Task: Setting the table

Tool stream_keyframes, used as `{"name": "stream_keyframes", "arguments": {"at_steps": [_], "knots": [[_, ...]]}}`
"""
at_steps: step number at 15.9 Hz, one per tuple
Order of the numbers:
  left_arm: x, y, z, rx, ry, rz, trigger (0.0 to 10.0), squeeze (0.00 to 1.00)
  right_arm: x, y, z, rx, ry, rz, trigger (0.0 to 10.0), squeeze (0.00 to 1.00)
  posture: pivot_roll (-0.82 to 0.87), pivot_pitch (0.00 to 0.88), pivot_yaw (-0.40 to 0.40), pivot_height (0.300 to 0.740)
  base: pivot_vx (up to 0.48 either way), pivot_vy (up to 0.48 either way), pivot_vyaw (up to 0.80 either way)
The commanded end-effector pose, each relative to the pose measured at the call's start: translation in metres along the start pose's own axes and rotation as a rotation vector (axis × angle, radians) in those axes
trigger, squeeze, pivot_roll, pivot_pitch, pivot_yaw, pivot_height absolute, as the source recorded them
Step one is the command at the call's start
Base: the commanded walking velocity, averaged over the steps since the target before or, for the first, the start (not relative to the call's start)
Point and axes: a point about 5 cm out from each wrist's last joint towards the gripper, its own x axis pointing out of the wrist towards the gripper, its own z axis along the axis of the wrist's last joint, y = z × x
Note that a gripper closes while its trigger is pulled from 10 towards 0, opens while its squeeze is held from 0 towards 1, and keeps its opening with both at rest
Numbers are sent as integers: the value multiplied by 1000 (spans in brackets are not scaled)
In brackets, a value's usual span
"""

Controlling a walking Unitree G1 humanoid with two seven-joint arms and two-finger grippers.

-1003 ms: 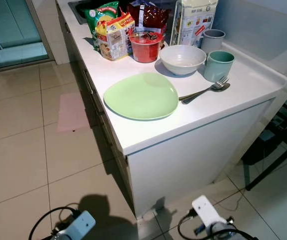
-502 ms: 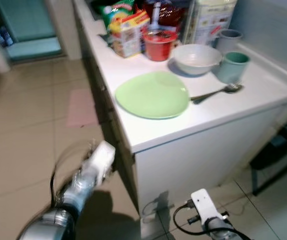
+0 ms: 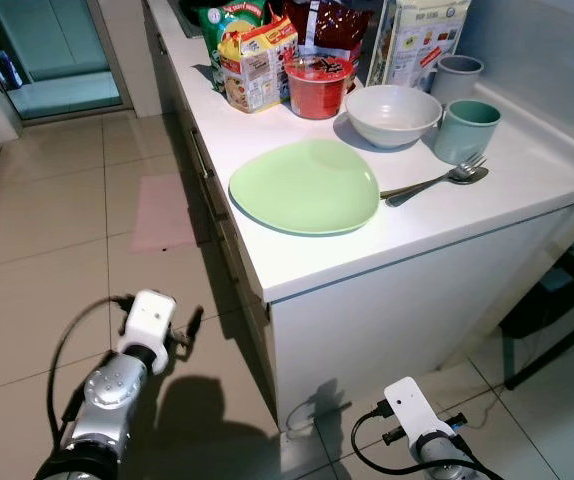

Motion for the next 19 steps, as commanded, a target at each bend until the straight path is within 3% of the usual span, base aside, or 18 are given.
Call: {"name": "stream_keyframes", "arguments": {"at_steps": [1,6,12,14,19], "knots": [[-7,-4,-2,-34,-13,-34,10000,0,-1,-1,0,24,-9,3,10000,0,51,0,8,740,0,0,0],[-25,3,6,-95,-84,-47,10000,0,0,-1,1,47,-24,26,10000,0,65,0,-6,740,0,0,0],[-18,-4,41,-166,-193,-119,10000,0,-1,-6,2,132,-57,-3,10000,0,58,0,-18,740,0,0,0],[-18,-8,46,-206,-207,-140,10000,0,-2,-6,-1,208,-33,-6,10000,0,52,0,-15,740,0,0,0],[-11,-7,68,-242,-269,-105,10000,0,-3,-8,2,248,-88,-6,10000,0,51,0,-14,740,0,0,0]]}}
